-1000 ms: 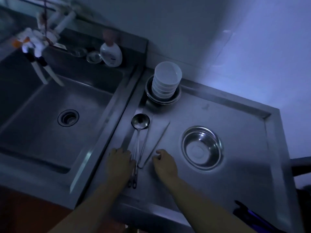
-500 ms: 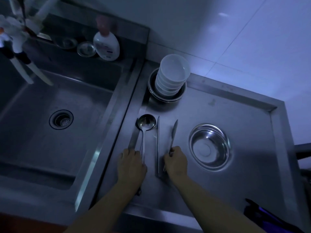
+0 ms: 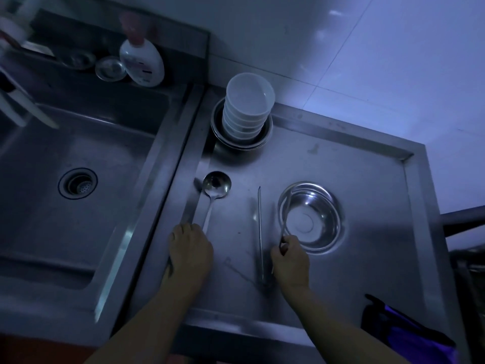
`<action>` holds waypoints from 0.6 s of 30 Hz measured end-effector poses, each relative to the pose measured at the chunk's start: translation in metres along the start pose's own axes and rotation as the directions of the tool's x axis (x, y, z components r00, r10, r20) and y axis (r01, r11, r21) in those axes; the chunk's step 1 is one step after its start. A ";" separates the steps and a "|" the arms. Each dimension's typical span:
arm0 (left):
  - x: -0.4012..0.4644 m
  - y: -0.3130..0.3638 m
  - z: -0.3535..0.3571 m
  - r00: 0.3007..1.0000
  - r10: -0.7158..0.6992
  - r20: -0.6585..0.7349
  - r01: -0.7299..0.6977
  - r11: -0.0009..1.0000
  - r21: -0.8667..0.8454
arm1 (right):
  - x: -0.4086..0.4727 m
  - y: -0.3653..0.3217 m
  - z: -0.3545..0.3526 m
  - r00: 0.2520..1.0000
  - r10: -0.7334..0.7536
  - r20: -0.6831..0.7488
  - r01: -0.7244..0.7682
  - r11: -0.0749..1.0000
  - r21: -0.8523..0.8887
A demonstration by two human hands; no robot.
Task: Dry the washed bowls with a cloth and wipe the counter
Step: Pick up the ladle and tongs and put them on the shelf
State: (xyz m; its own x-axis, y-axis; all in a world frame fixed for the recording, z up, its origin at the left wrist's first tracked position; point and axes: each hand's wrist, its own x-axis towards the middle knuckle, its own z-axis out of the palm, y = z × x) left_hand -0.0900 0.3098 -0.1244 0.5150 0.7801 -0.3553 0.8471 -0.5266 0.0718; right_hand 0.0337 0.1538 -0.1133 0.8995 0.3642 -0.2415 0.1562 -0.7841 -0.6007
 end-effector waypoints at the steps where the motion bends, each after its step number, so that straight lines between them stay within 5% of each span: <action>1: -0.002 0.001 -0.001 1.000 -0.005 0.003 0.005 1.000 -0.015 | -0.001 0.003 -0.003 1.000 -0.013 0.014 0.013 1.000 0.007; 8: -0.037 0.016 -0.008 1.000 -0.001 0.022 0.005 0.987 -0.162 | -0.007 0.022 -0.027 0.986 -0.133 0.098 0.129 0.991 0.046; 18: -0.141 -0.017 -0.043 0.910 -0.409 -0.066 0.320 0.795 -0.516 | -0.026 0.007 -0.060 0.909 -0.343 0.237 0.317 0.938 0.143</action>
State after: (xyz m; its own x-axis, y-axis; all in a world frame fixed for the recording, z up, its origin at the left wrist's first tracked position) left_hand -0.1712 0.2232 -0.0359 0.1312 0.9476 -0.2914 0.9056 0.0051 0.4242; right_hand 0.0361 0.1086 -0.0652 0.6673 0.7191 -0.1939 0.3730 -0.5480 -0.7487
